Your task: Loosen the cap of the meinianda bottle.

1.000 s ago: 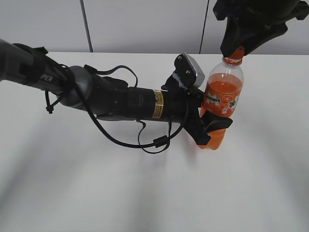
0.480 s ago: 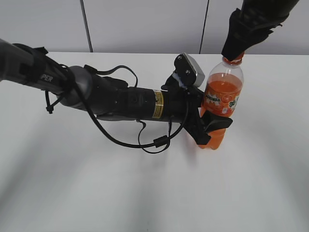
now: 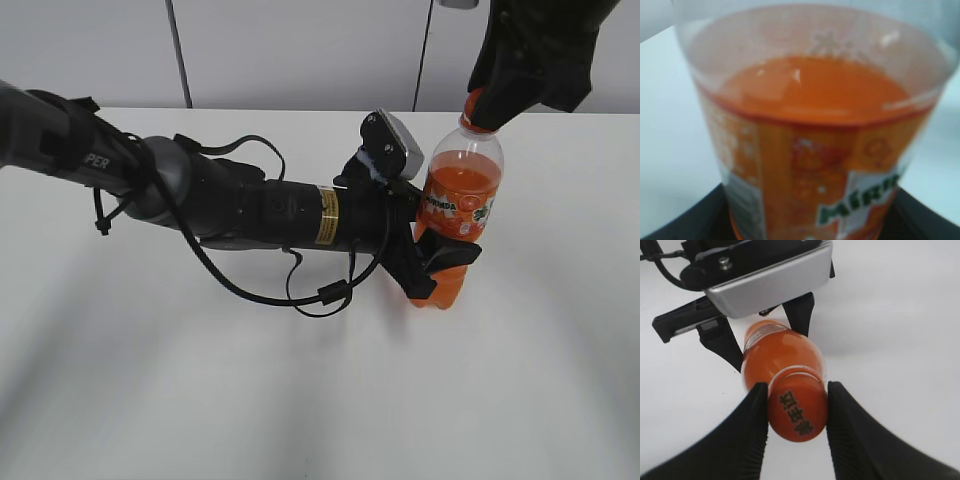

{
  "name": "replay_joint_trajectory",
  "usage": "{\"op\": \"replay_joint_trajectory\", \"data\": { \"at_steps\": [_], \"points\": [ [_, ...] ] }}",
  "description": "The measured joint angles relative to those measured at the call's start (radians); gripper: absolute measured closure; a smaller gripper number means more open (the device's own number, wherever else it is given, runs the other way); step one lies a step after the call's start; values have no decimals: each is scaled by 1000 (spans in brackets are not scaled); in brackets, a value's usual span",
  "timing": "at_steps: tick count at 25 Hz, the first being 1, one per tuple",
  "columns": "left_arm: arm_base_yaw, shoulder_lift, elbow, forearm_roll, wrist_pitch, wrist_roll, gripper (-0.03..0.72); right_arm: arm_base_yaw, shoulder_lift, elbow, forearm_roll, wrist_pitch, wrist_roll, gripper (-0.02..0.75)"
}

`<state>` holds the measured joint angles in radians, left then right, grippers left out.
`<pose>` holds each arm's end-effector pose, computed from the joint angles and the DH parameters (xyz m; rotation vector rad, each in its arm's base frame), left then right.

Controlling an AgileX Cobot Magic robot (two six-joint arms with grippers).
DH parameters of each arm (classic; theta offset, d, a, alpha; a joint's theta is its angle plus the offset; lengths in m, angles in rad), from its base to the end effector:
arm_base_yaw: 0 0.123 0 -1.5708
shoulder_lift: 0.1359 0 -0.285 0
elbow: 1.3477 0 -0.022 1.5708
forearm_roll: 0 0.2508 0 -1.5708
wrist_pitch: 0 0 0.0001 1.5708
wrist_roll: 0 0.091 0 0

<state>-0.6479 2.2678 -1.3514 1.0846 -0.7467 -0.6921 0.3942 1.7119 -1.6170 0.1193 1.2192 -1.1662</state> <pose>0.3362 -0.3229 0.1148 1.2392 1.5830 -0.8918 0.3280 0.1475 0.3321 -1.9332 1.9962 -0.0282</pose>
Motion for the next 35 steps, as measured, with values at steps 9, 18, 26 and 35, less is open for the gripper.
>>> {"op": "replay_joint_trajectory", "data": {
  "at_steps": [9, 18, 26, 35],
  "points": [
    [0, 0, 0, 0, 0, 0, 265, 0, 0, 0, 11, 0, -280, 465],
    [0, 0, 0, 0, 0, 0, 265, 0, 0, 0, 23, 1, -398, 465],
    [0, 0, 0, 0, 1, 0, 265, 0, 0, 0, 28, 1, -442, 465],
    [0, 0, 0, 0, 1, 1, 265, 0, -69, 0, 49, 1, -419, 465]
  ]
}}
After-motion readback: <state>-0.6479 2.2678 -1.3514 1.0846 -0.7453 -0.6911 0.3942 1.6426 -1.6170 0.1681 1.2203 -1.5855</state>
